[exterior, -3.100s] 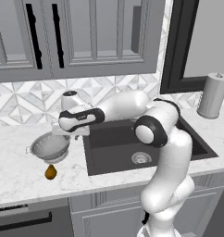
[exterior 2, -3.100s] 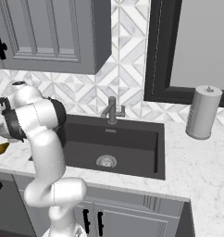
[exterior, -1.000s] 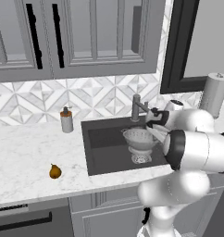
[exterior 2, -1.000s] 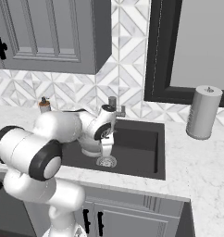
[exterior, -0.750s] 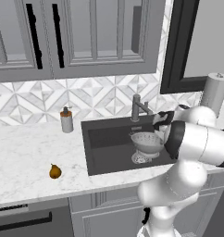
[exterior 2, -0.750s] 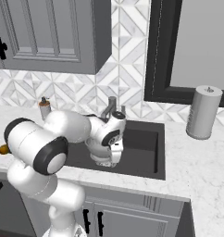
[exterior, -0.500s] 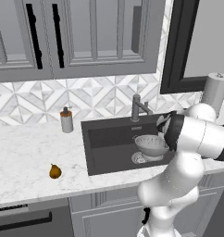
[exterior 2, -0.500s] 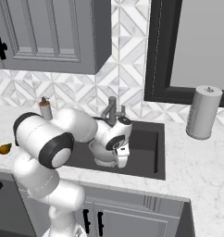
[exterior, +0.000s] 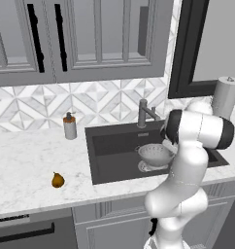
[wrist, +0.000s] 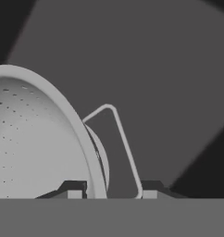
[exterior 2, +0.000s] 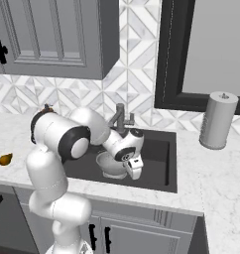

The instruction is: Put the colander in the sink, put the pear in the colander, and turn on the sink faucet and pour water over the colander.

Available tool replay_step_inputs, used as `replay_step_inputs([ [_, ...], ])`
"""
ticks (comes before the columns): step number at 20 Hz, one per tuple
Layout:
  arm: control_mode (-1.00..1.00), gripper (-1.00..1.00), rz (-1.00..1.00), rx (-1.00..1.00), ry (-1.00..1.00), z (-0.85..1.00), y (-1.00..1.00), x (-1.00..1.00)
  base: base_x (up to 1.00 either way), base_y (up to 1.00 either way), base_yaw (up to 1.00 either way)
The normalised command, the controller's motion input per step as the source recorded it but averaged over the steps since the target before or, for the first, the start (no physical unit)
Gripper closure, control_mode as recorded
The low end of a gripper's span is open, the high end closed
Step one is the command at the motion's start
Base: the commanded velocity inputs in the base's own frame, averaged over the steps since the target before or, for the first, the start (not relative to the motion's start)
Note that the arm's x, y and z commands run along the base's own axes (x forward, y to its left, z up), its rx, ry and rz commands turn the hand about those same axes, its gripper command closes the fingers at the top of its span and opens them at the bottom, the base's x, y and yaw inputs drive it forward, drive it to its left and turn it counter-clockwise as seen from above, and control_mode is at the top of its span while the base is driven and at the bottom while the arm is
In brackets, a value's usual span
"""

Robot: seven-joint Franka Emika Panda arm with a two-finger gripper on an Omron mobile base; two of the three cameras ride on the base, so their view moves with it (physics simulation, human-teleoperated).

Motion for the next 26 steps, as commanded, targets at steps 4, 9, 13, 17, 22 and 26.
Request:
replay_step_inputs([
  [4, -1.0, 1.0, 0.07, 0.01, -0.06, -0.43, 0.0, 0.43, 0.0, 0.0, 0.0],
  [9, -1.0, 1.0, 0.03, 0.02, -0.08, -0.3, 0.0, 0.62, 0.0, 0.0, 0.0],
  [13, -1.0, 1.0, 0.01, 0.04, -0.03, -0.19, 0.0, 0.49, 0.0, 0.0, 0.0],
  [17, -1.0, 1.0, 0.02, 0.02, 0.0, -0.15, 0.0, 0.21, 0.0, 0.0, 0.0],
  [22, -1.0, 1.0, 0.02, 0.0, 0.0, -0.36, 0.0, 0.13, 0.0, 0.0, 0.0],
  [26, -1.0, 1.0, 0.01, 0.0, 0.0, -0.36, 0.02, 0.14, 0.0, 0.0, 0.0],
])
